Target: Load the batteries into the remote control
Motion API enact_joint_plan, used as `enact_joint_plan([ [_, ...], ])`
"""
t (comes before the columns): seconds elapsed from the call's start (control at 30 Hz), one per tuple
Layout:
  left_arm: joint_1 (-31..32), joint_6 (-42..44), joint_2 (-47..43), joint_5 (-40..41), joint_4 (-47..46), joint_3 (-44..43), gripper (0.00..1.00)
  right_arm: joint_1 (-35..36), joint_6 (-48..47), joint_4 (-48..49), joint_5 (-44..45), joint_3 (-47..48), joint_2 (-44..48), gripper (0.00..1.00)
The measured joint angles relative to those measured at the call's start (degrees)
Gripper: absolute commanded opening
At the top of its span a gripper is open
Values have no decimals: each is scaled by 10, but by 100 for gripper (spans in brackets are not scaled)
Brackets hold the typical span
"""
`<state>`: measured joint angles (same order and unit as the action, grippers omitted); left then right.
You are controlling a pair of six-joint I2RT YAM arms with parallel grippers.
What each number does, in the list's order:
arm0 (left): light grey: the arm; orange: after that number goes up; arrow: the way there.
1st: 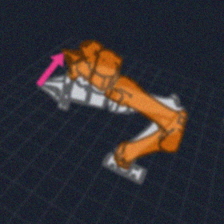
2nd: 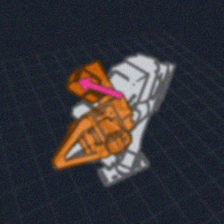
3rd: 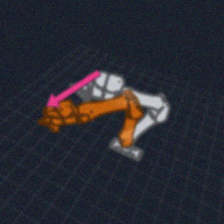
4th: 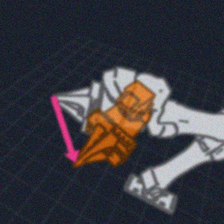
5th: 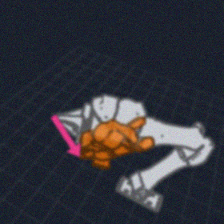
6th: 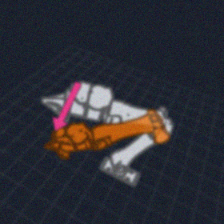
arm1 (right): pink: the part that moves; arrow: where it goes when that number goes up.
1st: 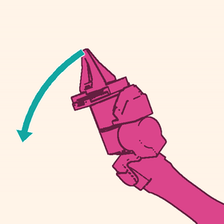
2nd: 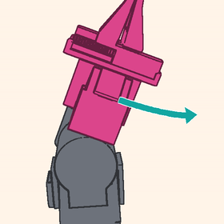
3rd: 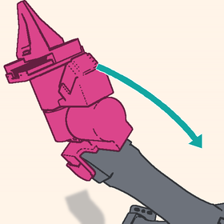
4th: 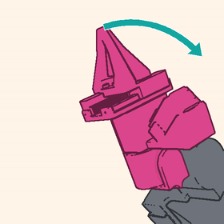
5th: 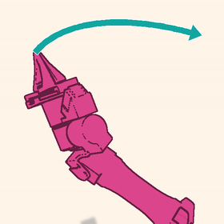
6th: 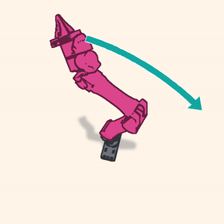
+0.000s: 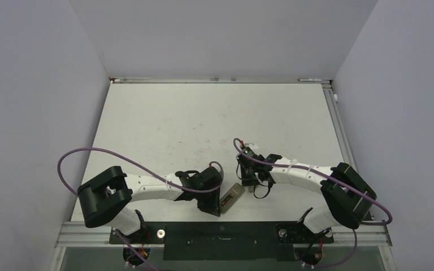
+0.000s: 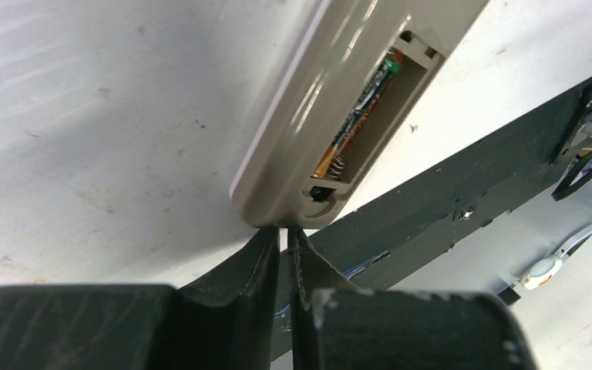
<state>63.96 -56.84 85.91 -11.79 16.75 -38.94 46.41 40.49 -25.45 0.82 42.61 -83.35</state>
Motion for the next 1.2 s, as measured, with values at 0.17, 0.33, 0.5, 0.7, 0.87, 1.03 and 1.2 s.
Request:
enact_joint_plan([
  [0.17, -16, -5, -1, 2, 3, 0, 7, 3, 1, 10, -12, -13, 1, 9],
  [0.33, -30, -6, -3, 0, 14, 0, 7, 18, 5, 19, 8, -15, 1, 9],
  [0.5, -47, -5, -8, 0, 27, 0, 7, 45, 14, 17, 48, -15, 1, 9],
  [0.7, -80, 3, -22, 12, 46, 5, 8, 78, 33, 9, 87, -18, 3, 9],
  [0.87, -101, 9, -32, 20, 59, 9, 9, 100, 54, 1, 92, -25, 12, 9],
  [1.03, -114, 17, -37, 26, 66, 10, 10, 118, 72, -11, 93, -29, 19, 9],
  [1.2, -130, 24, -39, 30, 68, 10, 11, 136, 89, -23, 91, -33, 27, 9],
])
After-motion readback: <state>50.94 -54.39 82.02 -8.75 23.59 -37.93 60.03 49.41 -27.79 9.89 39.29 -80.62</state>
